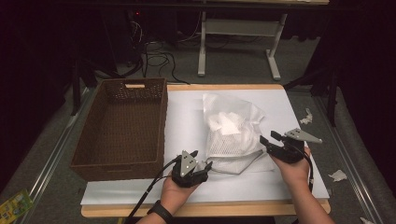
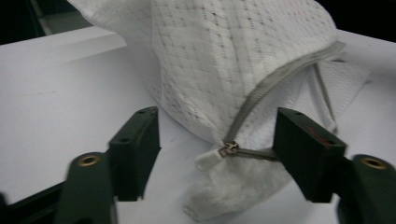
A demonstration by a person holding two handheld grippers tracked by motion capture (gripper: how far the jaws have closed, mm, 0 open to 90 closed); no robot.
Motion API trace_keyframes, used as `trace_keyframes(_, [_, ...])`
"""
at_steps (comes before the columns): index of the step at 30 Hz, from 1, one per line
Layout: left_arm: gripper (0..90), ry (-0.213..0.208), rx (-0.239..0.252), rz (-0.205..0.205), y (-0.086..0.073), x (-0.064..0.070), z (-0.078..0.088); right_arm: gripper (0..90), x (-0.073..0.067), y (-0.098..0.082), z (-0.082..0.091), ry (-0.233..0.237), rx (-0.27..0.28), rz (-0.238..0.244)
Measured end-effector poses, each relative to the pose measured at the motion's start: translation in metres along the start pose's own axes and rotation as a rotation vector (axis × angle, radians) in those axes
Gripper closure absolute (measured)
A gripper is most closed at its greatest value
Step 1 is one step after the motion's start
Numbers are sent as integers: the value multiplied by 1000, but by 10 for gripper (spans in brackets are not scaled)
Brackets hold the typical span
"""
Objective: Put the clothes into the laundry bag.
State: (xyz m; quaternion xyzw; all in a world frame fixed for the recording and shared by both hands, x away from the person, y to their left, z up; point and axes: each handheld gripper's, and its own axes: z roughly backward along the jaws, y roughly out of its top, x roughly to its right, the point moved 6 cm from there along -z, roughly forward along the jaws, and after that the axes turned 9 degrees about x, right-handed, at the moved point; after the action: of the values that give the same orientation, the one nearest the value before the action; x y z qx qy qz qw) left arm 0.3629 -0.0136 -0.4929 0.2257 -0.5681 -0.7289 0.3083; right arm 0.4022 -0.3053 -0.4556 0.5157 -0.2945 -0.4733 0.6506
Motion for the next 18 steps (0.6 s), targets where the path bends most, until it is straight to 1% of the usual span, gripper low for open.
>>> trace_keyframes(1, [263,-4,-4,-10,0,1,2,402,-1,1,4,12,3,-3])
trace_keyframes(3, [232,-12,-1,-22,1,4,7,356,-4,3,12,30,17,-7])
trace_keyframes(4, [226,-15,0,-18,1,5,9,329,-8,5,19,43,32,-4])
trace_keyframes(5, [219,-16,2,-16,2,6,11,309,-11,6,25,48,48,11])
trace_keyframes(7, [209,-16,12,-21,5,8,17,249,-16,9,36,43,74,38])
trace_keyframes(8, [200,-20,15,-15,7,9,21,224,-17,10,40,44,81,53])
trace_keyframes(9, [188,-22,18,-11,9,10,24,199,-19,11,44,34,90,63])
trace_keyframes(11, [157,-37,32,-9,16,11,34,154,-22,12,54,30,105,69])
trace_keyframes(13, [154,-39,61,-9,22,10,44,151,-22,13,61,29,111,78])
trace_keyframes(15, [144,-40,85,14,29,8,53,136,-21,12,66,19,117,68])
trace_keyframes(16, [141,-41,88,22,31,7,57,132,-21,11,68,16,113,65])
trace_keyframes(18, [133,-43,83,21,31,7,62,122,-21,8,72,14,105,58])
